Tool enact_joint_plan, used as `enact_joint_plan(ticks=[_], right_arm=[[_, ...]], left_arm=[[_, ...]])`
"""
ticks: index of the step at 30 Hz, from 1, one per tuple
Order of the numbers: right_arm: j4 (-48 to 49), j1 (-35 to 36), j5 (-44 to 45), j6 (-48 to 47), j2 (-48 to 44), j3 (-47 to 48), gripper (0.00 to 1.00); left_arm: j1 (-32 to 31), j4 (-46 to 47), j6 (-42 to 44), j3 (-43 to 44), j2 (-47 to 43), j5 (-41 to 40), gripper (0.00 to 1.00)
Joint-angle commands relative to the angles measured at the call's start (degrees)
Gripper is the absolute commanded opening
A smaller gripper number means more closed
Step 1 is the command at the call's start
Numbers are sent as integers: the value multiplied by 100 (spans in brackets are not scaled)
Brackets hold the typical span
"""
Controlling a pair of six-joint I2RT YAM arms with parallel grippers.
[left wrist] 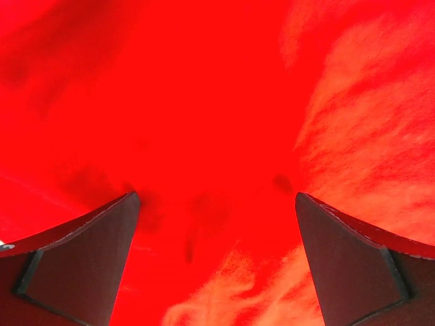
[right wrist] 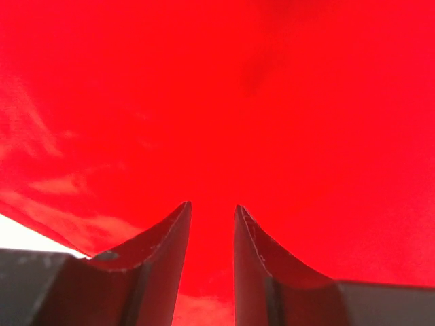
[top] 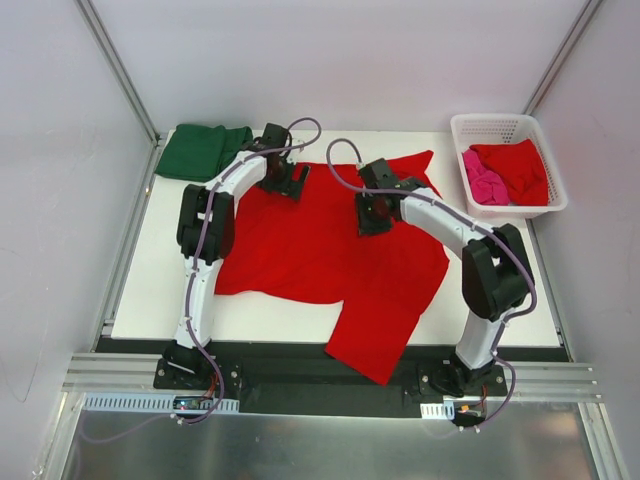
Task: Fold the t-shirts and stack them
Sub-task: Flatten the tshirt out
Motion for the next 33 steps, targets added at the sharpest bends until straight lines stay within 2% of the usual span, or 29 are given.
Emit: enact_joint_plan(ticks=[1, 6, 14, 19, 27, 33], right_arm=[[-32, -324, 403, -23, 261, 705, 35], [-330, -702, 429, -146, 754, 1321, 35], [-691, -1142, 957, -366, 1220, 1998, 35], [-805, -1458, 834, -533, 1335, 2095, 35], [-1323, -1573, 790, -717, 1379, 2069, 39], [-1218, -1652, 536, -726, 1299, 1857, 40]], left_arm=[[18, -209, 145, -145, -385, -169, 99], [27, -218, 197, -101, -341, -274, 99], [53, -271, 224, 127, -218, -397, 99], [71, -297, 311, 189, -183, -538, 99], [141, -376, 338, 444, 19, -661, 99], [185, -534, 321, 839, 300, -661, 99]])
